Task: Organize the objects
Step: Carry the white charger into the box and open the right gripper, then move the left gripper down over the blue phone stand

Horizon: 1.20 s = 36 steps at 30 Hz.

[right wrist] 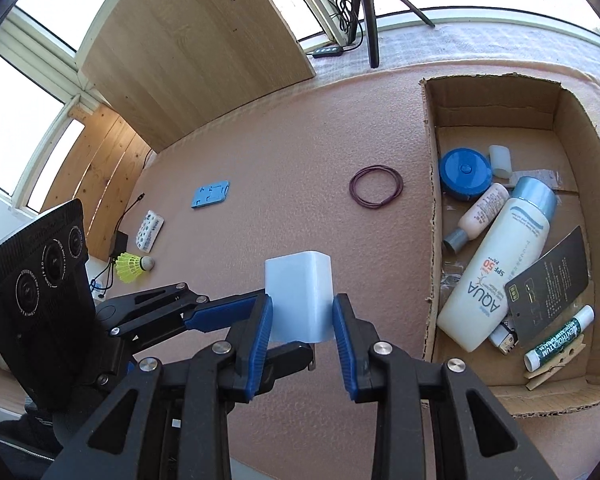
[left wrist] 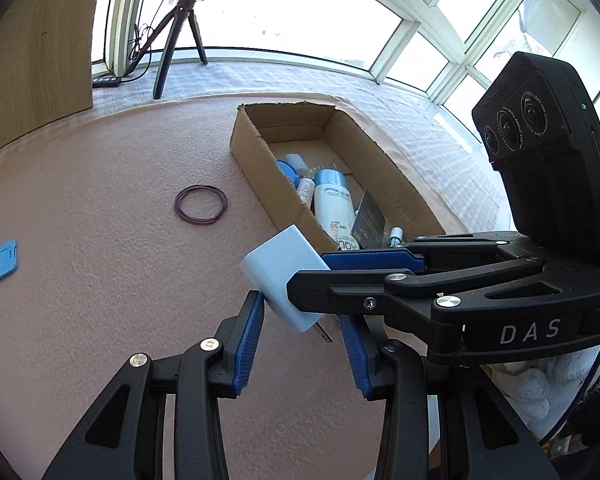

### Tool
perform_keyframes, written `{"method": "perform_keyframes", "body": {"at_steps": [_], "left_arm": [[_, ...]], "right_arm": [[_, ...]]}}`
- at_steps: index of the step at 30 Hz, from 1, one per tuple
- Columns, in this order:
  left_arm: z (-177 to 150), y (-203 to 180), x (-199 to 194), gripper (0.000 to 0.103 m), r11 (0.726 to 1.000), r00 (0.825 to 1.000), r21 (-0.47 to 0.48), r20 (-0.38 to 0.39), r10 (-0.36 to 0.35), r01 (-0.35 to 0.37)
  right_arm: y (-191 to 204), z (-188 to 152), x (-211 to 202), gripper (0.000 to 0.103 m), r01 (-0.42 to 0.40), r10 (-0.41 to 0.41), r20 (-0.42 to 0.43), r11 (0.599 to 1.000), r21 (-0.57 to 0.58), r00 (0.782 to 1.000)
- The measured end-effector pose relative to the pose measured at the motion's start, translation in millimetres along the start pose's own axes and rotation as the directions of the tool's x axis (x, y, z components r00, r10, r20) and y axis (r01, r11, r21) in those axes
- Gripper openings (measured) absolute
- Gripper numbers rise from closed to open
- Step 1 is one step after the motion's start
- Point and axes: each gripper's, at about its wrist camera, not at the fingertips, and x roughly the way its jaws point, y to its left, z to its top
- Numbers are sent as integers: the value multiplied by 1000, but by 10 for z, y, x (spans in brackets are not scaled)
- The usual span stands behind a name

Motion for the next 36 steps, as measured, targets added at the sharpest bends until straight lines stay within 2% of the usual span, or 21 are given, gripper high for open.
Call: {"method": "perform_keyframes", "body": {"at_steps": [10, 19, 20, 21, 22, 23, 24, 27, 36], "left_arm": [[286, -562, 401, 42, 992, 997, 108, -36, -68, 71], [360, -826, 655, 42, 981, 994, 165, -64, -91, 101], [355, -845, 663, 44, 981, 995, 173, -64, -83, 93], [362, -855, 686, 56, 982, 996, 175, -65, -62, 72], [360, -851, 697, 75, 983, 997, 171, -63, -49, 59], [355, -838, 697, 81, 985, 997, 164, -59, -45, 54], [358, -818, 692, 82, 986, 998, 157, -51, -45, 53], [363, -776, 671, 82, 988, 998, 149, -41, -38, 44], [328, -578, 581, 82, 993, 999, 119, -36, -20, 24]], "right_arm": [[-512, -107, -475, 28, 64, -73, 83, 992, 104, 994], [-810, -192, -658, 29, 98, -116, 105, 982, 164, 988], [-823, -191, -667, 31, 98, -117, 109, 982, 164, 987], [-826, -195, -682, 35, 105, -126, 121, 981, 165, 985], [-835, -196, -698, 54, 123, -145, 128, 978, 169, 981], [-838, -192, -711, 65, 148, -172, 133, 974, 174, 976], [-849, -201, -738, 73, 169, -196, 149, 970, 177, 969], [-881, -195, -778, 73, 192, -224, 166, 963, 187, 960], [-852, -178, -712, 73, 185, -217, 164, 964, 192, 962]]}}
